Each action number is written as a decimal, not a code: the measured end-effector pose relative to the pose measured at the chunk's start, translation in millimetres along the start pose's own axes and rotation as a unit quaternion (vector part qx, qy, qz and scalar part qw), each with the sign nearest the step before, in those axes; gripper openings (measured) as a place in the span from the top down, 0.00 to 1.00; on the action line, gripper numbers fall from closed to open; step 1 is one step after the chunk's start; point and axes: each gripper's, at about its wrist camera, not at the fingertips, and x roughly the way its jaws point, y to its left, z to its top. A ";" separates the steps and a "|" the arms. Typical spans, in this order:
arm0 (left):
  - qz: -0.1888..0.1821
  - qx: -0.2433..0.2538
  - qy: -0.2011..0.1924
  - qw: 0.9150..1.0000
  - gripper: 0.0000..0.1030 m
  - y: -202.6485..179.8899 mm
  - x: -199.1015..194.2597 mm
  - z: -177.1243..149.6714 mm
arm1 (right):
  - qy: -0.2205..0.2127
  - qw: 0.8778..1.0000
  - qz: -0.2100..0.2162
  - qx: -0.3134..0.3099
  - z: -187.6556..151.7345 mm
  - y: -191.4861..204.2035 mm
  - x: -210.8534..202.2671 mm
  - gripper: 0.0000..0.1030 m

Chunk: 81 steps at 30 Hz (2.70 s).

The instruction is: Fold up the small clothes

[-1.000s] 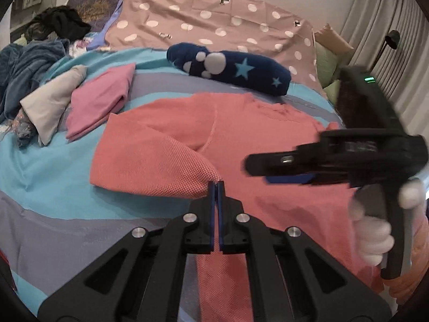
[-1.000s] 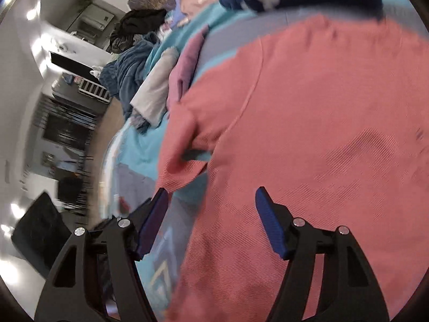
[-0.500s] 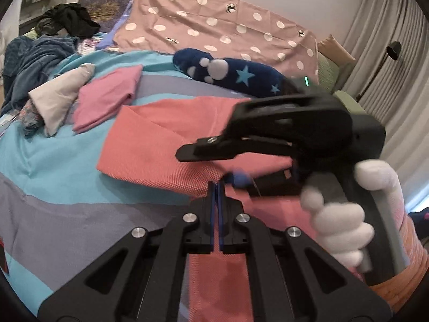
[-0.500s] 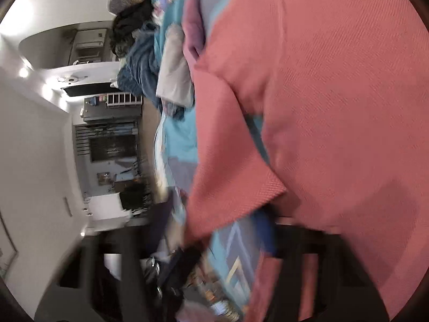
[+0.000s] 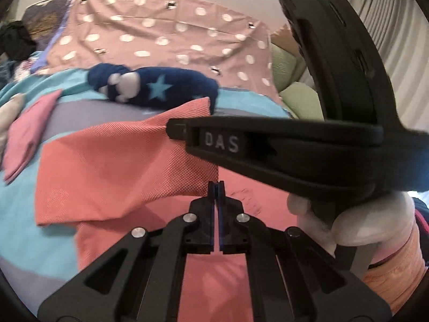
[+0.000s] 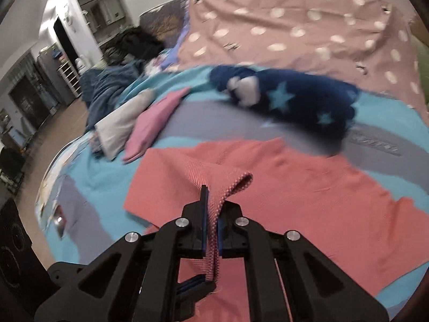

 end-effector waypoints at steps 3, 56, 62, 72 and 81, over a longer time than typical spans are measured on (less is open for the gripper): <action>-0.013 0.011 0.012 1.000 0.98 -18.4 24.3 7.7 | 0.001 0.999 -0.004 0.032 1.7 -37.6 5.4 0.94; 0.262 -0.065 0.046 0.962 0.31 143.6 16.4 -54.3 | 0.021 0.984 -0.099 0.148 -88.4 -164.0 11.0 0.88; 0.257 -0.086 0.039 0.962 0.43 150.9 7.0 -57.7 | -0.025 0.979 -0.093 0.178 -108.0 -171.0 -25.4 0.78; 0.168 -0.067 0.012 0.983 0.94 99.3 8.1 -26.0 | 0.019 0.988 -0.049 0.142 -134.9 -135.6 8.9 0.81; 0.208 -0.033 0.052 0.976 0.93 116.9 56.4 -39.5 | -0.118 0.940 -0.081 0.310 -180.2 -246.5 -86.3 0.64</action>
